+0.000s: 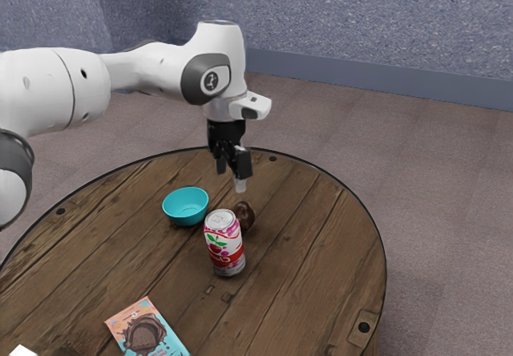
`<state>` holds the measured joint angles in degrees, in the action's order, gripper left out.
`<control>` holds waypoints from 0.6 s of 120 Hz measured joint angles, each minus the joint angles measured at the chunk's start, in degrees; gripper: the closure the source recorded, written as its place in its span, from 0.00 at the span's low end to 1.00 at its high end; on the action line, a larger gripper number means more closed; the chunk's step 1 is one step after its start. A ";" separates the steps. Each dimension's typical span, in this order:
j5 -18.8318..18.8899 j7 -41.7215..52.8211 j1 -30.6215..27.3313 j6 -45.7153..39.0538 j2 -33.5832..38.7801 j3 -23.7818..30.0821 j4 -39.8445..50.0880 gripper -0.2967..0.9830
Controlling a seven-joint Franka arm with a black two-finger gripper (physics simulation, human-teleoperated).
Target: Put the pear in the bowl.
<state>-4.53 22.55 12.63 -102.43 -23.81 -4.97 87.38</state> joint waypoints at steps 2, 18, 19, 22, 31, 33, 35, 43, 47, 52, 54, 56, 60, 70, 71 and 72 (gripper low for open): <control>-0.33 -0.33 -0.19 -0.41 -0.34 -0.08 0.35 0.23; -2.43 -2.96 -1.62 -3.55 -3.44 -0.28 1.63 0.23; -2.64 -3.11 -1.70 -3.81 -3.69 -0.29 1.65 0.23; -3.25 -3.55 -1.96 -4.61 -4.41 -0.29 1.69 0.23; -4.70 -4.76 -2.44 -7.18 -6.28 -0.30 1.67 0.23; -4.93 -5.01 -2.49 -7.75 -6.63 -0.30 1.65 0.23; -5.12 -5.25 -2.52 -8.31 -6.90 -0.30 1.62 0.23; -5.65 -6.16 -2.58 -10.33 -7.80 -0.92 1.39 0.23; -5.83 -6.58 -2.61 -11.16 -8.45 -1.16 1.24 0.23; -6.01 -7.07 -2.64 -12.03 -9.16 -1.29 1.14 0.23; -6.07 -7.25 -2.61 -12.34 -9.42 -1.31 1.12 0.23; -6.14 -7.44 -2.56 -12.66 -9.64 -1.32 1.11 0.23; -6.25 -7.79 -2.46 -13.21 -10.07 -1.34 1.08 0.23; -6.40 -8.58 -2.39 -14.34 -11.11 -1.35 1.06 0.23; -6.41 -8.65 -2.40 -14.43 -11.23 -1.35 1.06 0.23; -6.42 -8.72 -2.40 -14.52 -11.33 -1.35 1.06 0.23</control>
<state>-10.94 13.83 10.23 -116.95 -35.14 -6.32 88.44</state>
